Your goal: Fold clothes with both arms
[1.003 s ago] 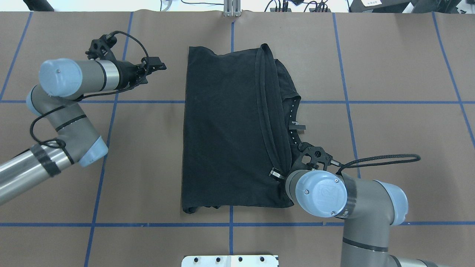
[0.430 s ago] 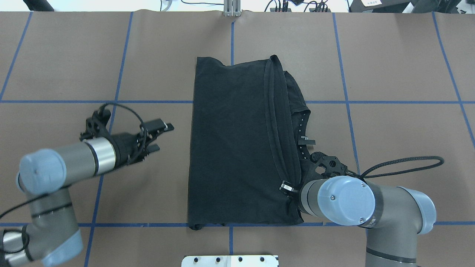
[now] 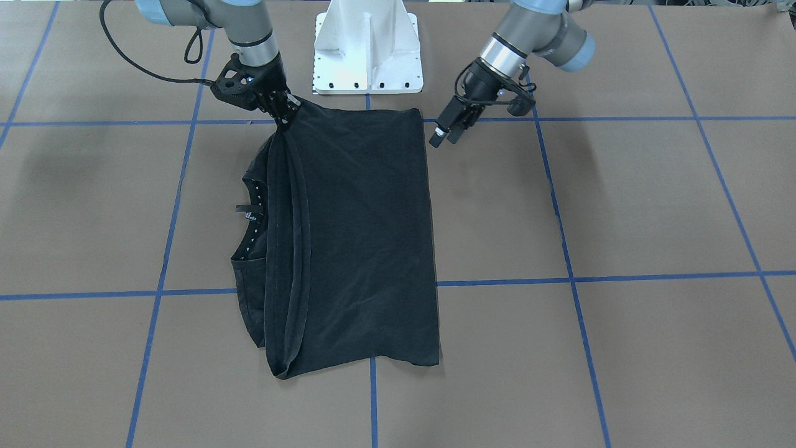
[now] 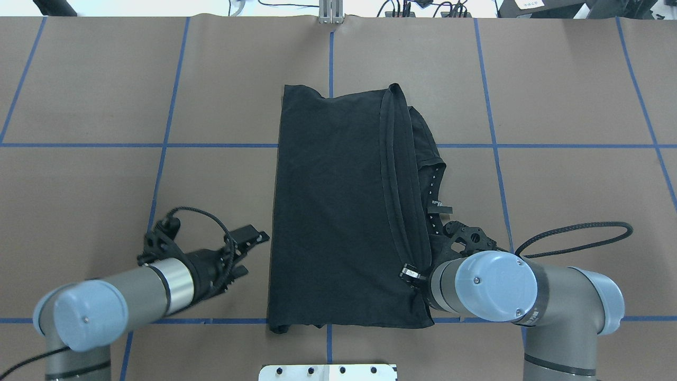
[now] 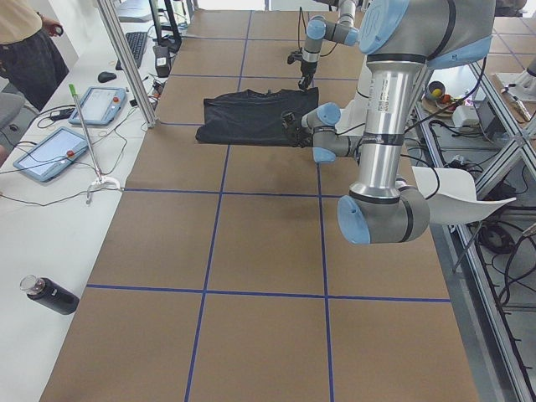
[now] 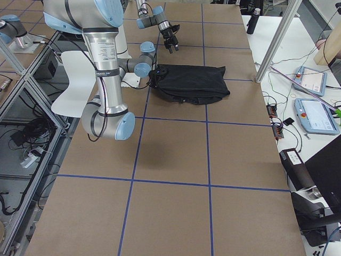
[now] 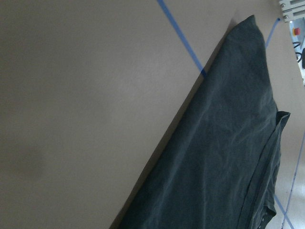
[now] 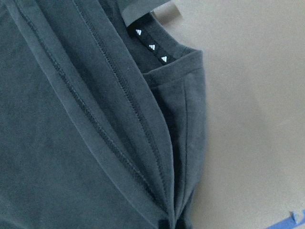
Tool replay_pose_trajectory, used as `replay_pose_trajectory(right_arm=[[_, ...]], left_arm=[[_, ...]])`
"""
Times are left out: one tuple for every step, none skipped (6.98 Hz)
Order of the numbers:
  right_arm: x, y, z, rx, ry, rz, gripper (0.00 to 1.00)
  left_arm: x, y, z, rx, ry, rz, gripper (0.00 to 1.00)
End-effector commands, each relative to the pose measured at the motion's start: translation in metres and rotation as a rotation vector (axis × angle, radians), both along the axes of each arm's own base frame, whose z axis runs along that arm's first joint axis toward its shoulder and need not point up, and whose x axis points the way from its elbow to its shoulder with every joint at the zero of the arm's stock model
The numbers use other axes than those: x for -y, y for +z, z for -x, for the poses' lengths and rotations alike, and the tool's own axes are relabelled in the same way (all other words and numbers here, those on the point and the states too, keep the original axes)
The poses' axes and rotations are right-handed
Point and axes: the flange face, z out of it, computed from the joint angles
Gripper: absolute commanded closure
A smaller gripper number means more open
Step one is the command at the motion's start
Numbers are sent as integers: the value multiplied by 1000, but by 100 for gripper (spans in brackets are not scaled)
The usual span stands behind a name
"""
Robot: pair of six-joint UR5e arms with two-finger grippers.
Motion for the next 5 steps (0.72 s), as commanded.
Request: replay_pose_trajectory(right_arm=[[-2,-4,4,29,146,176,100],[-1,3,4,19,165,192,100],[-4,3,6,17,155,191,100],[-5,2,7,18,151,192,100],[-6,1,6,21,150,193,100]], left_arm=[[-56,-31,-42,26,41,107,1],[-78,-21,-53,60,43,101,2],[-84,-10,-59,120,50,103,5],[-88,-8,-64,168,54,107,5],[-91,-6,-66,174,60,107,8]])
